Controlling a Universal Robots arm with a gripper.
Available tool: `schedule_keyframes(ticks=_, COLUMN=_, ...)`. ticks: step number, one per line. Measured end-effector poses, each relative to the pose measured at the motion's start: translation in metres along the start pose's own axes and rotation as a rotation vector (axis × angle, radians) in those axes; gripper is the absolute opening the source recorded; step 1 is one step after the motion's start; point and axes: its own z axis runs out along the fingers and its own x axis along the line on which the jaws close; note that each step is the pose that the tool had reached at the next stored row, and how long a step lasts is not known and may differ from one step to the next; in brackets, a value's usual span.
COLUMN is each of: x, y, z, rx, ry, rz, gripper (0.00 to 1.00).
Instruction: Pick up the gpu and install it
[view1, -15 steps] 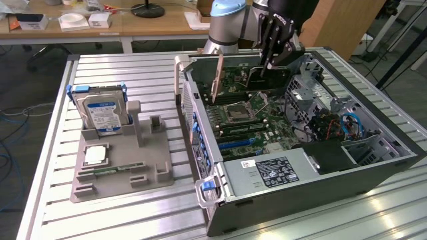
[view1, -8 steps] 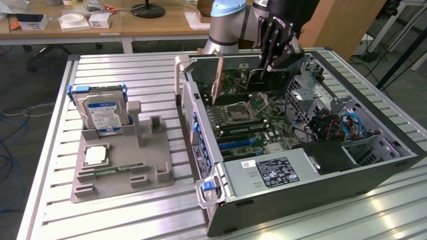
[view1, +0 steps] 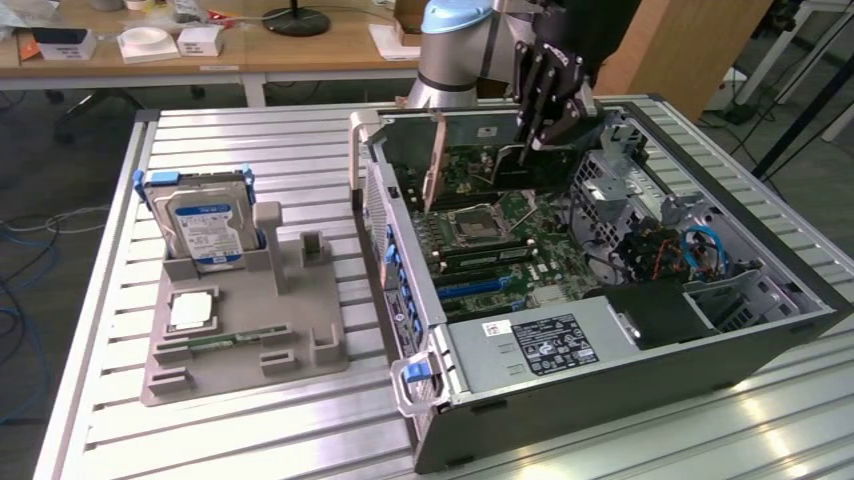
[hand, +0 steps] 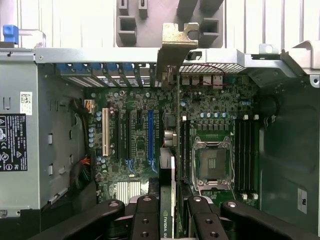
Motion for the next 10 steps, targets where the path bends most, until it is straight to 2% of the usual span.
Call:
schedule_keyframes(ticks=6, x=0.0, y=-0.0002, z=0.0011, rx=0.0002, ry=-0.0012, rz=0.0, gripper=0.26)
schedule_keyframes(ticks=10, x=0.0002, y=-0.0005, z=0.0075, rx=0.0002, ry=-0.0005, rz=0.0, gripper=0.26)
